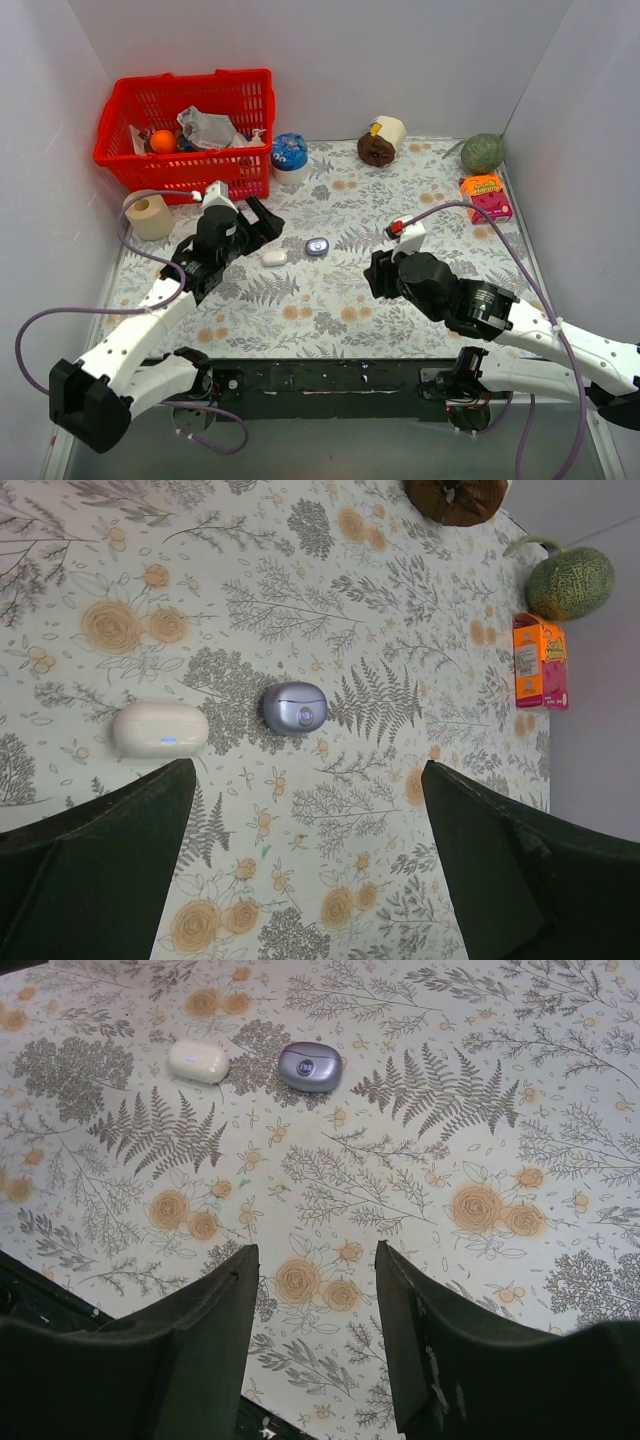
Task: Insert the wireless bluetooth earbuds into the charging case
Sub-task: Reset both arms
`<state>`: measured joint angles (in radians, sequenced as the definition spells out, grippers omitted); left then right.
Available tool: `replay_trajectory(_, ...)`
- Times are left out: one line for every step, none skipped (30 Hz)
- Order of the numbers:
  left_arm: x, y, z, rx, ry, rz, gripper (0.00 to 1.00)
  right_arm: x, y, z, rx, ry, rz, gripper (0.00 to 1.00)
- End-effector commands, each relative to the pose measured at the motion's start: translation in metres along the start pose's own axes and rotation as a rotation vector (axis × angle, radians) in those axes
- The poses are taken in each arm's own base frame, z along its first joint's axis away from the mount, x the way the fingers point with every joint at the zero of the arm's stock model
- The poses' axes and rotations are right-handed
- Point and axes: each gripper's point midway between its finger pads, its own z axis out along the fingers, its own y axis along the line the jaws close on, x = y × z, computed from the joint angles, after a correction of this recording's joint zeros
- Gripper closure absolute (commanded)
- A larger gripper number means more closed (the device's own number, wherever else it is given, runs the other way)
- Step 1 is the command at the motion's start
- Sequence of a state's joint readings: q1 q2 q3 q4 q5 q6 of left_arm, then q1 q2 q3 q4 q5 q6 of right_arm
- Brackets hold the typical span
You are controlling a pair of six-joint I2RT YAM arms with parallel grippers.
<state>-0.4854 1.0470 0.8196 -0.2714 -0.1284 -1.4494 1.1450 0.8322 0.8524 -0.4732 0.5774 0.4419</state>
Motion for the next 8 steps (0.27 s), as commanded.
replay_trajectory(0.004,0.035,-0.020,-0.129,-0.027,-0.032,0.02,-0.018,0.006,0.004,-0.007,-0.074,0.029,0.42)
replay_trajectory(0.005,0.037,-0.022,-0.131,-0.023,-0.030,0.02,-0.018,0.006,0.005,-0.009,-0.078,0.030,0.42)
replay_trajectory(0.006,0.033,-0.027,-0.108,-0.017,-0.029,0.02,-0.018,0.006,0.005,-0.011,-0.079,0.029,0.42)
replay_trajectory(0.007,0.034,-0.029,-0.104,-0.011,-0.012,0.02,-0.018,0.006,0.005,-0.010,-0.080,0.030,0.42)
replay_trajectory(0.011,0.037,-0.031,-0.104,-0.003,-0.006,0.02,-0.017,0.005,0.005,-0.009,-0.082,0.030,0.42)
replay_trajectory(0.008,0.037,-0.037,-0.095,-0.019,-0.008,0.02,-0.015,0.005,0.006,-0.008,-0.079,0.028,0.42)
replay_trajectory(0.008,0.037,-0.039,-0.088,-0.023,-0.009,0.02,-0.014,0.004,0.007,-0.005,-0.076,0.024,0.42)
replay_trajectory(0.007,0.034,-0.043,-0.069,-0.026,0.001,0.02,-0.012,0.003,0.008,0.000,-0.073,0.019,0.42)
